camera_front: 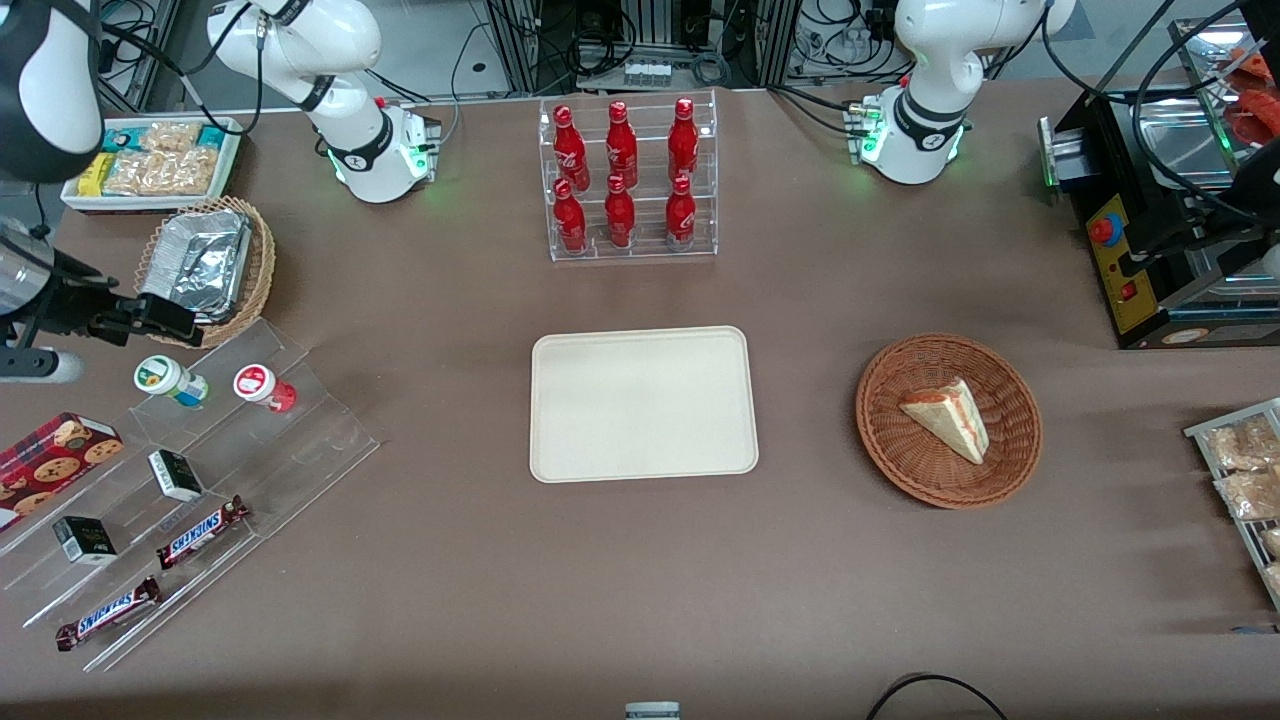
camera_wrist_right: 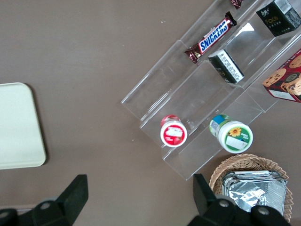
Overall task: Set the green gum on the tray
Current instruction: 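Move the right gripper down toward the green-lidded gum jar on the stand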
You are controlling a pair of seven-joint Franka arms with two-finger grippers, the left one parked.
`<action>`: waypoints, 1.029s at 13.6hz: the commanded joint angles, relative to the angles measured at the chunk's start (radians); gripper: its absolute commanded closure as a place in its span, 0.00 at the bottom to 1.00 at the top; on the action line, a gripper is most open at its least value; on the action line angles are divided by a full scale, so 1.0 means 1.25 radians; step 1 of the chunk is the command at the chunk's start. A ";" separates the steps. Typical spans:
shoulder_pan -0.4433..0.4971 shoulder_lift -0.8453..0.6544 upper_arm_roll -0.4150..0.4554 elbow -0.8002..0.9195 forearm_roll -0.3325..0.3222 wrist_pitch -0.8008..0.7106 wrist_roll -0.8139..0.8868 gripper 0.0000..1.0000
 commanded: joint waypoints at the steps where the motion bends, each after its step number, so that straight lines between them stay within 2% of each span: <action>1: -0.030 0.014 -0.003 -0.041 -0.009 0.061 -0.039 0.01; 11: -0.163 -0.003 -0.003 -0.219 -0.002 0.279 -0.583 0.01; 14: -0.189 -0.021 -0.003 -0.301 -0.002 0.363 -0.671 0.01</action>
